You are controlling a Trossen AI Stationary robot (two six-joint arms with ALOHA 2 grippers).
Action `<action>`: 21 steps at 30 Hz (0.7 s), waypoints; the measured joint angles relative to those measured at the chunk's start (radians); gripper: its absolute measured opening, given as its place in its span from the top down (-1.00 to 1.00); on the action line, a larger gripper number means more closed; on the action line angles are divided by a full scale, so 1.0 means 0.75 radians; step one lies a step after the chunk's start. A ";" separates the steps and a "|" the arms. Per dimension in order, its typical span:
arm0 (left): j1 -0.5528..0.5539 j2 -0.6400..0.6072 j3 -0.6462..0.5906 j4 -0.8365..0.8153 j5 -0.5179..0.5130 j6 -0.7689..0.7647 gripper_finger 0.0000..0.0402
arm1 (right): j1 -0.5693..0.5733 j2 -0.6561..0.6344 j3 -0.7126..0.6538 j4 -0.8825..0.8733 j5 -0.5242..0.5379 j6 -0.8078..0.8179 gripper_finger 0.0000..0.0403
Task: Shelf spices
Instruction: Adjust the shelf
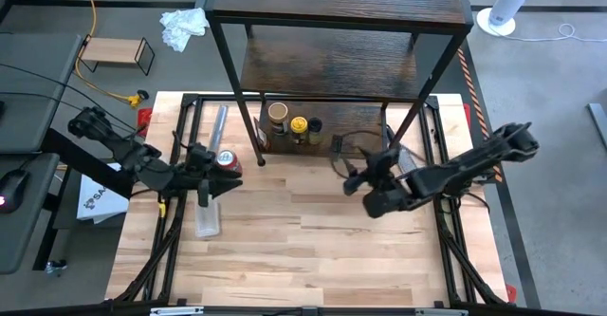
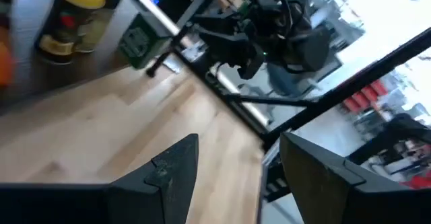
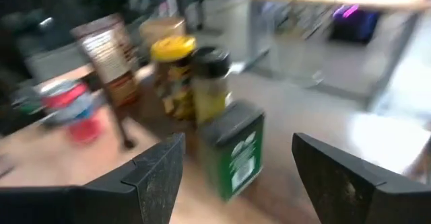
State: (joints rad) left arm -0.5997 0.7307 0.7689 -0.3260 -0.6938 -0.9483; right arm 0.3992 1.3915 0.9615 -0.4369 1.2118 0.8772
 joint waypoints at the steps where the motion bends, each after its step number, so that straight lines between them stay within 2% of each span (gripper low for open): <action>1: -0.003 0.019 0.000 0.038 -0.001 0.006 0.00 | 0.006 -0.040 0.000 -0.035 -0.056 0.015 -0.34; 3: -0.017 0.073 -0.001 0.086 -0.034 0.030 0.02 | 0.019 -0.115 0.000 -0.092 -0.186 0.043 -0.34; 7: -0.051 0.220 -0.004 0.089 -0.254 -0.039 0.09 | 0.062 -0.274 0.000 -0.268 -0.447 0.151 -0.34; 9: -0.051 0.287 -0.004 0.155 -0.309 -0.052 0.13 | 0.110 -0.347 0.000 -0.372 -0.504 0.213 -0.34; 11: -0.024 0.353 -0.013 0.274 -0.295 0.010 0.17 | 0.165 -0.412 0.000 -0.472 -0.509 0.270 -0.34; 13: 0.056 0.403 -0.077 0.517 -0.178 0.126 0.21 | 0.201 -0.463 0.000 -0.573 -0.500 0.330 -0.34; 17: 0.325 0.490 -0.309 1.128 0.358 0.325 0.35 | 0.203 -0.522 0.000 -0.647 -0.498 0.447 -0.34; 19: 0.467 0.501 -0.397 1.309 0.545 0.352 0.47 | 0.197 -0.532 0.000 -0.593 -0.496 0.449 -0.34; 21: 0.583 0.474 -0.459 1.381 0.702 0.360 0.63 | 0.187 -0.530 0.000 -0.532 -0.521 0.449 -0.34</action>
State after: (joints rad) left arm -0.1624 1.0858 0.4245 0.7096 -0.1674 -0.6783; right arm 0.5396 0.9942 0.9615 -0.8361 0.8211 1.2141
